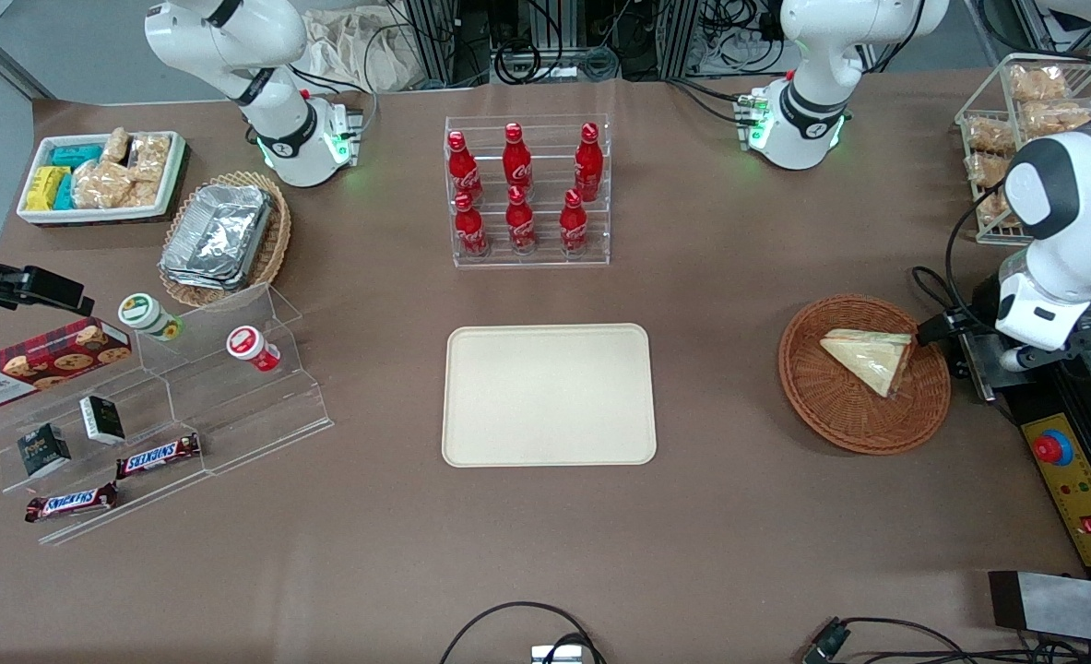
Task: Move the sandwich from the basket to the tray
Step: 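Lower the open left gripper around the wrapped sandwich in the basket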
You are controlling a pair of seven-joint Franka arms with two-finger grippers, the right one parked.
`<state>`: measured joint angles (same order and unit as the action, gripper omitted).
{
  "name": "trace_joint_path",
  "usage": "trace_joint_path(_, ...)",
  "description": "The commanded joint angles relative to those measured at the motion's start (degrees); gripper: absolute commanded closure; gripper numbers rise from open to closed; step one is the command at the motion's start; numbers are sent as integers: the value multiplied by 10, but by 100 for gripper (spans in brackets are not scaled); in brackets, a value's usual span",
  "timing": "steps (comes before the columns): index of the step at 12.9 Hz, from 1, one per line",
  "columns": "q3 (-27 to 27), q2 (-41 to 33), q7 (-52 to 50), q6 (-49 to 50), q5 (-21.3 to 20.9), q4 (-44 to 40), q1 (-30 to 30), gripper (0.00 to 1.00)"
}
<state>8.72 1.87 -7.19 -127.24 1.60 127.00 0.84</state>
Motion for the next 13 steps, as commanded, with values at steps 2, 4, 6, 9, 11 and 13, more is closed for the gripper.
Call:
trace_joint_path(2, -1, -4, -7, -68, 31, 54, 7, 0)
trace_joint_path(4, 0, 4, -7, -96, 52, 69, 7, 0)
trace_joint_path(6, -1, 8, -7, -119, 64, 83, 7, 0)
trace_joint_path(9, -1, 23, -7, -165, 91, 102, 7, 0)
trace_joint_path(11, -2, 32, -8, -178, 106, 105, 5, 0)
trace_joint_path(13, -3, 44, -7, -191, 124, 105, 2, 0)
